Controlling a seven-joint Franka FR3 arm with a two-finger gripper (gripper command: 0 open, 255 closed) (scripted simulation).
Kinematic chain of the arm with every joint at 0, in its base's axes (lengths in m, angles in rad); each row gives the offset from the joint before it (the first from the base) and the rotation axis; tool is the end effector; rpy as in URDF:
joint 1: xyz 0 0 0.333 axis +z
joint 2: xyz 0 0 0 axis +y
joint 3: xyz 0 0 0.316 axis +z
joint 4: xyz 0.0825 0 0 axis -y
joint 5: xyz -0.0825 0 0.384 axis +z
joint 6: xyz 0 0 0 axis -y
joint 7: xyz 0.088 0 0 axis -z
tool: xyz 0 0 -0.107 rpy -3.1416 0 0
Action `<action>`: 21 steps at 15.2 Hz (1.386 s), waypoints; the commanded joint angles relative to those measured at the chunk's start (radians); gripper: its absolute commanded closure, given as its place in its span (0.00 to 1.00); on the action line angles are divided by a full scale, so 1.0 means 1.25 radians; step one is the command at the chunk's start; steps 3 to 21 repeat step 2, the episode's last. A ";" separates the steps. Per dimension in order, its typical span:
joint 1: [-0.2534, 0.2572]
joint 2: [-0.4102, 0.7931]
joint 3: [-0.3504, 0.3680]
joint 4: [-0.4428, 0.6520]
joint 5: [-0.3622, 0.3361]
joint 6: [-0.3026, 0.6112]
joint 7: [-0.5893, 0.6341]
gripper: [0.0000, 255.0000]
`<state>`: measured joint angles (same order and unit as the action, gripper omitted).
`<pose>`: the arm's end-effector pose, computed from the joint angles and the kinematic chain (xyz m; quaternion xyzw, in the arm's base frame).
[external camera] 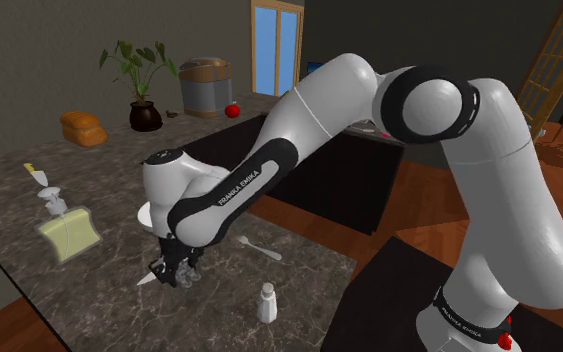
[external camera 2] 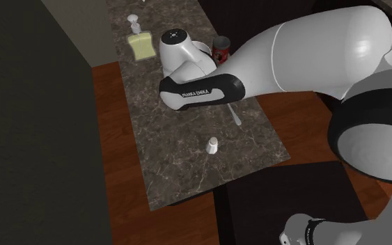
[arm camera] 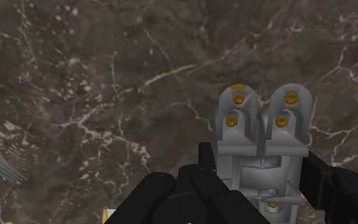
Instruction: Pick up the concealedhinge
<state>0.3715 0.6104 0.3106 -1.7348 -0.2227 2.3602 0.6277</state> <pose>0.5368 0.4059 0.2459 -0.9968 -0.0759 -0.0160 0.0214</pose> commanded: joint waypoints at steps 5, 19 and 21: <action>-0.001 -0.007 0.002 0.001 0.002 -0.008 -0.001 1.00; -0.001 -0.007 0.002 0.001 0.002 -0.008 -0.001 1.00; -0.001 -0.007 0.002 0.001 0.002 -0.008 -0.001 1.00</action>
